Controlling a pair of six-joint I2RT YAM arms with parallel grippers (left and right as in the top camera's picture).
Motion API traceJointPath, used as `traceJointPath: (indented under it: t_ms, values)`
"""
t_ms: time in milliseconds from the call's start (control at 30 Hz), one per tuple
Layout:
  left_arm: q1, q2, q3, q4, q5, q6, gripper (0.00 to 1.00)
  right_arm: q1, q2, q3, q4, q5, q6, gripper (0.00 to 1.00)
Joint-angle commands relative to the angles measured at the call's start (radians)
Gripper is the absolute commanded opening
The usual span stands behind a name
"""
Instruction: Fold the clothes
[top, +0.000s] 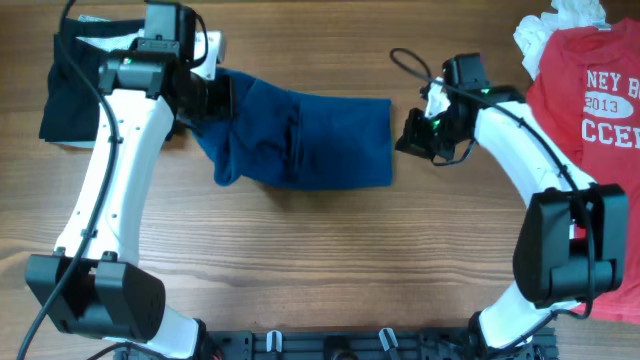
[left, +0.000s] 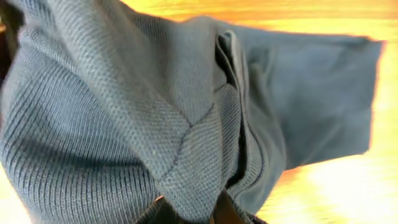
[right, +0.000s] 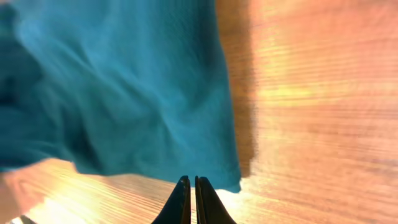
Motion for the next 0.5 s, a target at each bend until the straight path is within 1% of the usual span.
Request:
traceJointPath:
  t_ms: [0,67,233,467]
  values:
    - [0.013,-0.018,0.019,-0.006,-0.087,-0.012,0.04,-0.048,-0.047,0.092,-0.044,-0.042,-0.056,0.04]
    - [0.006,-0.018,0.019,0.019,-0.074,-0.011,0.04,-0.071,-0.064,0.121,-0.077,-0.042,-0.071,0.04]
    - [-0.082,0.024,0.019,0.128,0.06,-0.01,0.04,-0.124,-0.107,0.156,-0.145,-0.034,-0.082,0.04]
    - [-0.243,0.178,0.017,0.187,0.072,-0.019,0.04,-0.143,-0.115,0.156,-0.22,0.012,-0.134,0.04]
